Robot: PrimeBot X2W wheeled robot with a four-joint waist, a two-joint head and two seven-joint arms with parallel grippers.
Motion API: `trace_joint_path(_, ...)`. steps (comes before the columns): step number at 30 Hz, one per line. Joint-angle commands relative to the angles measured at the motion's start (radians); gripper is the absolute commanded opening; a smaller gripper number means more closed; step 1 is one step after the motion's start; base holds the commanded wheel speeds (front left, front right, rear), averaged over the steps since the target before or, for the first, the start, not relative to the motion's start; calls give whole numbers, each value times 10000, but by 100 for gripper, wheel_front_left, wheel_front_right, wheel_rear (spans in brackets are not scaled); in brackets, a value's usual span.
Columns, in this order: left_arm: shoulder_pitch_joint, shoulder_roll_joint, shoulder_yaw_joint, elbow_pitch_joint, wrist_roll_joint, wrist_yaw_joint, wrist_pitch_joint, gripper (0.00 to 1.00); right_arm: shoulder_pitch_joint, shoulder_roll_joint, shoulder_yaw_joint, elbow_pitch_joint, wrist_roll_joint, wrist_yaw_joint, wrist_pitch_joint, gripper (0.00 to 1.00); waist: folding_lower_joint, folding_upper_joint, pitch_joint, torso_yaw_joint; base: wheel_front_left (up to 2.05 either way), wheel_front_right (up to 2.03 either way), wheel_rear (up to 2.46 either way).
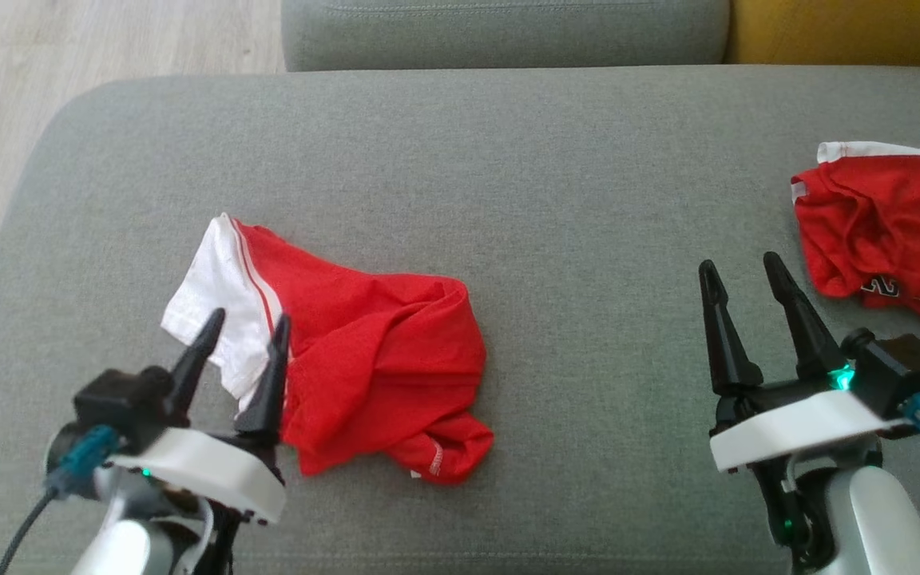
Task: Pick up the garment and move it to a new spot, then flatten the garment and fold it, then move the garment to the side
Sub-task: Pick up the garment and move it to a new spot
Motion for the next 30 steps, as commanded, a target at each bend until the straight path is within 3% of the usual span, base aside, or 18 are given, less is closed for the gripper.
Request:
trace_joint_path(1, -207, 266, 515, -404, 57, 87, -158, 100, -23, -18, 219, -417, 71, -7, 1, 100, 0, -1, -31, -14, 0, 0, 0)
trace_joint_path(9, 111, 181, 769, -347, 10, 325, -716, 100, 224, -18, 160, -466, -50, -7, 104, 100, 0, -1, -318, 2, 0, 0, 0)
trace_joint_path(30, 219, 156, 574, 185, -91, 134, -1230, 100, 842, -18, 142, -805, -225, -7, 433, 100, 0, -1, -800, -95, 0, 0, 0)
